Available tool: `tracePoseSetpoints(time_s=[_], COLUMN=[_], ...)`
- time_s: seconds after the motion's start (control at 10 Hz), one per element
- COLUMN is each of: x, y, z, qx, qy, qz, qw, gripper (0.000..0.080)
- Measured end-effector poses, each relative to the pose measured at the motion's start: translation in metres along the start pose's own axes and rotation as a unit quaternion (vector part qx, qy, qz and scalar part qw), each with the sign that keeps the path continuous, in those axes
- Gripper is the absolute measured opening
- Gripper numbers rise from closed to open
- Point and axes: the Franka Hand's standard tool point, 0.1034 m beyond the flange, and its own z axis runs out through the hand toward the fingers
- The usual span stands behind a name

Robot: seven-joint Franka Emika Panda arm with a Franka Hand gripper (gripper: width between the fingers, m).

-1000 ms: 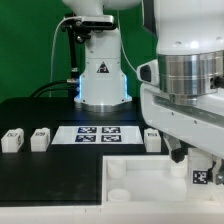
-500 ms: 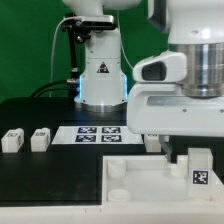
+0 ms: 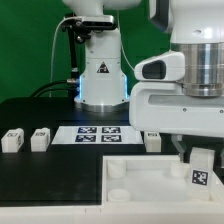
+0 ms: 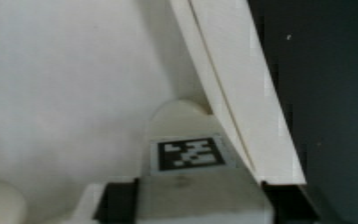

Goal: Assemble one leg

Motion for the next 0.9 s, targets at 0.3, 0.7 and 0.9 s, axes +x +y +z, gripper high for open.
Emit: tracePoseSetpoints(time_s=[0.3,0.7,0.9], x=[0.006,0.0079,0.0082], y=[-0.0016,-0.0018,-0.0023], z=[0.0003,0.0003,0.0003], qx=[-0.009,0.005,0.005], qy=[-0.015,-0.036,-0.036], qz=[0.168,0.469,0.525], qw=[0.986,0.883,0.85], gripper=[0.0291,0.0291,0.0291])
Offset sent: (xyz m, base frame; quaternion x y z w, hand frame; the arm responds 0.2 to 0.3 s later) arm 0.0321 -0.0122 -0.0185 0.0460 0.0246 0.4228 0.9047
